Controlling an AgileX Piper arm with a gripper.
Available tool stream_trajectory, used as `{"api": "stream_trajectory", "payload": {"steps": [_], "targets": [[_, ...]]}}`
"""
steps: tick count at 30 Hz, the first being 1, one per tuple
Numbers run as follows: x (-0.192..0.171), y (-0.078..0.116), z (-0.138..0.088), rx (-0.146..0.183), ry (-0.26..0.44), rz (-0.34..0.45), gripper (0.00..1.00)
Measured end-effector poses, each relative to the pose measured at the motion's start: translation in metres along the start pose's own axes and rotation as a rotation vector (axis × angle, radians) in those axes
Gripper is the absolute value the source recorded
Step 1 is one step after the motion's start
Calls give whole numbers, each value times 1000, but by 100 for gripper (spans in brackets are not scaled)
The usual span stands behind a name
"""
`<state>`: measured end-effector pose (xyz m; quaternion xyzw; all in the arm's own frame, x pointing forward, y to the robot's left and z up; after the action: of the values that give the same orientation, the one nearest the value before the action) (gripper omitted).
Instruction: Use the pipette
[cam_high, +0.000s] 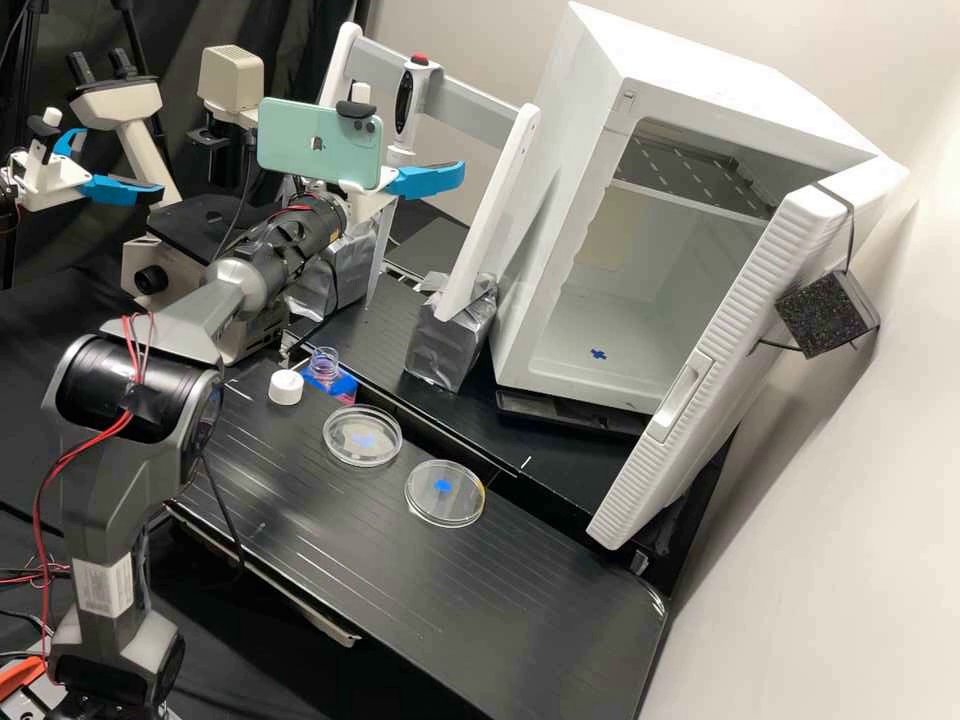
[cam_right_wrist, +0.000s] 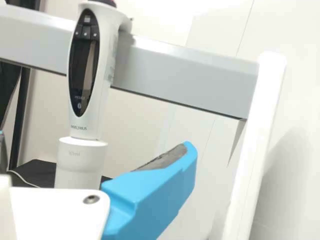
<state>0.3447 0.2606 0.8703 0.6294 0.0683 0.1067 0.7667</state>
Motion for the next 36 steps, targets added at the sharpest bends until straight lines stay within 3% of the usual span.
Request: {"api": "stream_trajectory", "payload": {"steps": [36], "targets": [[2, -2, 3, -3, -7, -9, 0]]}}
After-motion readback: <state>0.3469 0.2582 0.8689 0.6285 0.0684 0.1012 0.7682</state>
